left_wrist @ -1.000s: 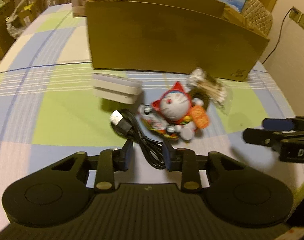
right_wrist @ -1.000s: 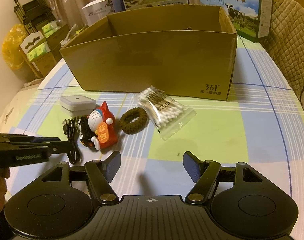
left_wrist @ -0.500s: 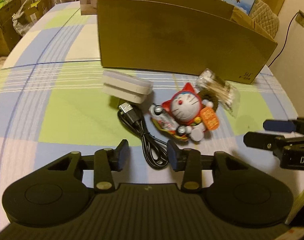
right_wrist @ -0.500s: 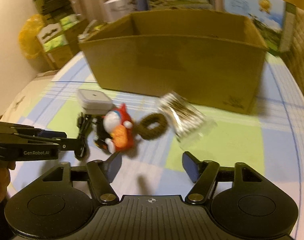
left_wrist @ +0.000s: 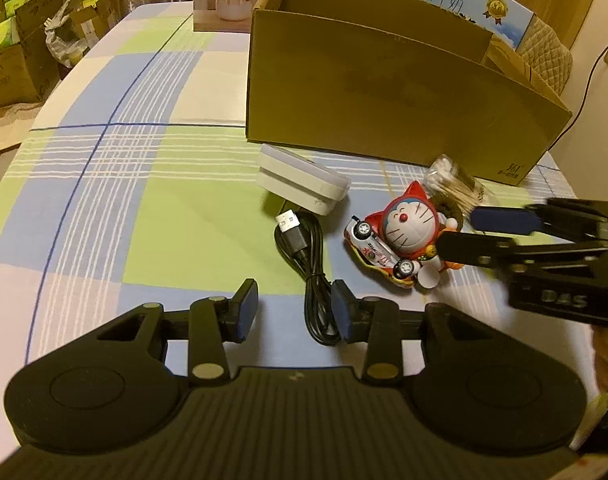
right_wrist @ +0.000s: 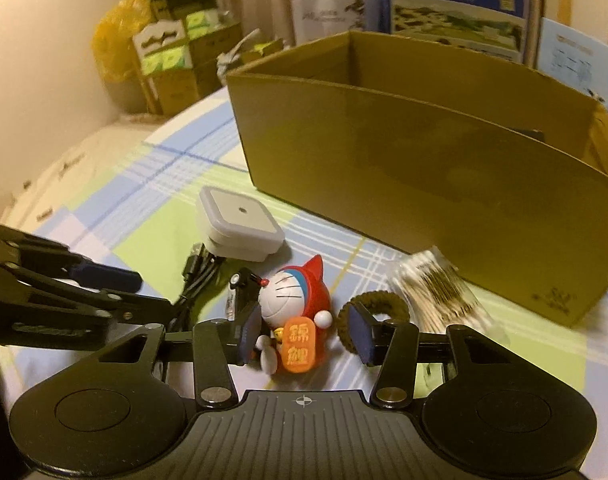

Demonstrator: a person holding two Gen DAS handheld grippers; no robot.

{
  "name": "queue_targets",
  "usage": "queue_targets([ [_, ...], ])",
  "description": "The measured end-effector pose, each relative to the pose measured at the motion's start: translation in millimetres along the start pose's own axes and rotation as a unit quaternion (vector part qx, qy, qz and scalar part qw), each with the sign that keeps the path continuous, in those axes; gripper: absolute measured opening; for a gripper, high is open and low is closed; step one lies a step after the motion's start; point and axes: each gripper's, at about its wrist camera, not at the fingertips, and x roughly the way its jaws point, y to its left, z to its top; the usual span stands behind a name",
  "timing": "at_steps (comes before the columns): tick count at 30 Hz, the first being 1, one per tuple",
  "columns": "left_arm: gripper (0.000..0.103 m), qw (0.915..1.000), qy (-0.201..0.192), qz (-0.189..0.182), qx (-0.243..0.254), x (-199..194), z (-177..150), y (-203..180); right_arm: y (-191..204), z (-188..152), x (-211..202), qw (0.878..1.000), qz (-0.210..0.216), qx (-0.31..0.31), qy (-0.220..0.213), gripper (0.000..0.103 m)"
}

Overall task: Organize objects
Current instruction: 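Grasp the black USB cable with the left tool while the right tool grasps the Doraemon figure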

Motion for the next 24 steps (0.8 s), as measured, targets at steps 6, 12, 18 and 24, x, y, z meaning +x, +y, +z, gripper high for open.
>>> queue_targets([
  [6,0.045,1.0000,-0.002,-0.006,-0.004,0.9,-1.4,2.3,7.7,2.5,22.8,0.999,-0.002,-0.041,0.011,0.046],
  [12,0.047,1.0000,-0.004,-0.004,-0.007,4.4,-1.1,5.0,16.8,-1.2,31.3,0.997,-0.014,-0.079,0.013,0.043],
  [18,0.047,0.9999,-0.009,-0.003,-0.004,10.5,1.6,4.5,12.3,-2.3,18.4,0.998,-0.022,-0.053,-0.002,0.043],
  [24,0.038,0.9999,-0.003,-0.006,0.013,20.3,5.7,-1.6,4.5,-5.8,-1.0,0.999,-0.028,-0.013,-0.015,0.043],
])
